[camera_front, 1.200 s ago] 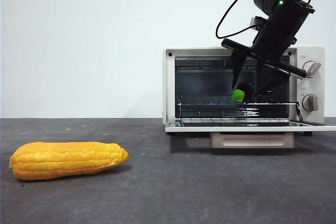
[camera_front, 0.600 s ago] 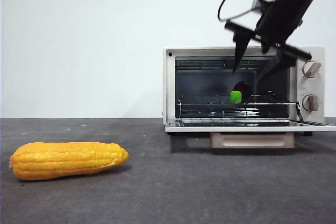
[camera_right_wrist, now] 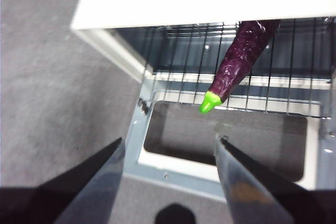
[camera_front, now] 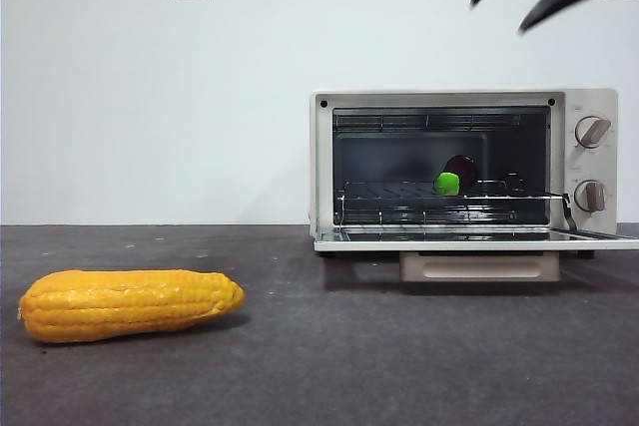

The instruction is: Take the eggplant from the table,put the eggplant in the oven

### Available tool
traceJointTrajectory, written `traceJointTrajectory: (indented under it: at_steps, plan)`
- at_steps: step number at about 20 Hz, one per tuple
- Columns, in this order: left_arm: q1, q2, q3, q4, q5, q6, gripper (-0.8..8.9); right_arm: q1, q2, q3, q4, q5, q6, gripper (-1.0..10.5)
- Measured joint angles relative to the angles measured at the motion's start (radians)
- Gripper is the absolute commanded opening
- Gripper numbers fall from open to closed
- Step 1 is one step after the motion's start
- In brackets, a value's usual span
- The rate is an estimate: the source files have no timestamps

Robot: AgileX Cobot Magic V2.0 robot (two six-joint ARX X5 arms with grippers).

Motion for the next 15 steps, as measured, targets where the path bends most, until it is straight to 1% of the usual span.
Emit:
traceJointTrajectory:
  at_steps: [7, 15]
  plan:
    - [0.000, 0.000, 0.000, 0.026, 0.000, 0.000, -0.06, 0.000, -0.188, 0.000, -0.158, -0.001, -0.082, 2.9]
    - [0.000, 0.010, 0.000, 0.051, 0.000, 0.000, -0.06, 0.000, -0.377, 0.000, -0.290, -0.004, -0.106, 2.9]
